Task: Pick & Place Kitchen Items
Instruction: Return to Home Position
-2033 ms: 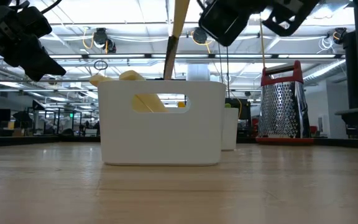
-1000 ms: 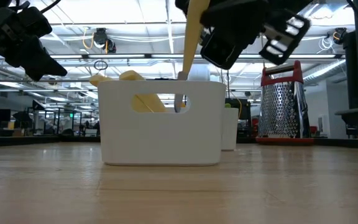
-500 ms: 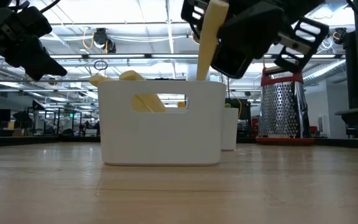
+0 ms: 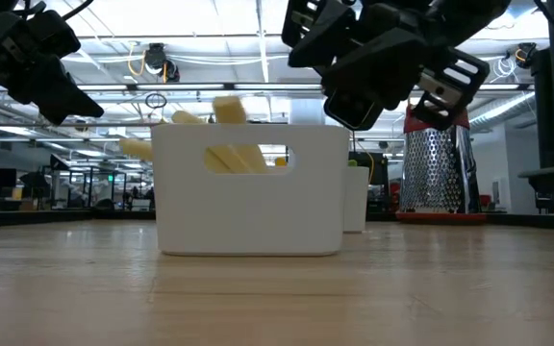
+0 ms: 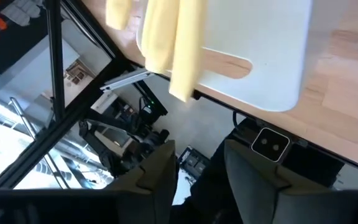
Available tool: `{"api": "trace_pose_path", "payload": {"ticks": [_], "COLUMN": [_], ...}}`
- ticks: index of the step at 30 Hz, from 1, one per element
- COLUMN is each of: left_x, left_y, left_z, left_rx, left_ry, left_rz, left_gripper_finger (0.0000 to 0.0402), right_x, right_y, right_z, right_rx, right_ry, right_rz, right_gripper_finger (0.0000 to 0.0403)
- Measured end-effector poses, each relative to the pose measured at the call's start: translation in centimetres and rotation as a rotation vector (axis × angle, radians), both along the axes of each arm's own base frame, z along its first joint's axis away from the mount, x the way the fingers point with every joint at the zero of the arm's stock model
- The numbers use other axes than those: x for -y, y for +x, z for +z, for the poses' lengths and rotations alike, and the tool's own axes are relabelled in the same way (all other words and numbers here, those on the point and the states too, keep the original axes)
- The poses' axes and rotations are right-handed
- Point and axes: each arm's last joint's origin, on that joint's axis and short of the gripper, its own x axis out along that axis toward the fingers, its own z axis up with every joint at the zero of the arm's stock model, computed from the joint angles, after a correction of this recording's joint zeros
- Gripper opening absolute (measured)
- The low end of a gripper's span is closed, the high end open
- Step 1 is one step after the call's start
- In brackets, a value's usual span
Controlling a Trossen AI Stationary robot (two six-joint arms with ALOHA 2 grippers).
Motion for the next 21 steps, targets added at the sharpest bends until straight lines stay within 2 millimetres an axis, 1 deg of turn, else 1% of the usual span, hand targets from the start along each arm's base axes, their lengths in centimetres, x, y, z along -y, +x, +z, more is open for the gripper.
{"api": "trace_pose_path", "payload": {"ticks": [5,8,12,14,17,21], "left_x": [0.0,0.0,0.0,0.0,0.0,0.0], "left_y": [0.0,0.0,0.0,0.0,0.0,0.0], "left_z": [0.0,0.0,0.0,0.0,0.0,0.0], "left_rx": [0.000,0.000,0.000,0.000,0.000,0.000], "left_ry": [-0.001,-0.001,-0.002,-0.002,-0.002,-0.002], "left_rz": [0.000,0.000,0.001,0.000,0.001,0.001], "left_gripper_finger": [0.0002,0.0011,0.0025,0.0027,0.0024,0.0009], "right_x": [0.0,-0.2,-0.8,-1.2,-1.8,-2.4], "right_y": [0.1,0.2,0.0,0.0,-0.1,-0.3], "right_z": [0.2,0.4,0.3,0.4,0.4,0.6], "right_rx": [0.040,0.089,0.129,0.153,0.198,0.263], "right_ry": [-0.011,-0.043,-0.108,-0.150,-0.220,-0.324], "right_rz": [0.005,0.029,0.052,0.045,0.051,0.060], "right_gripper_finger": [0.0143,0.0142,0.0129,0.0116,0.0088,0.0033]}}
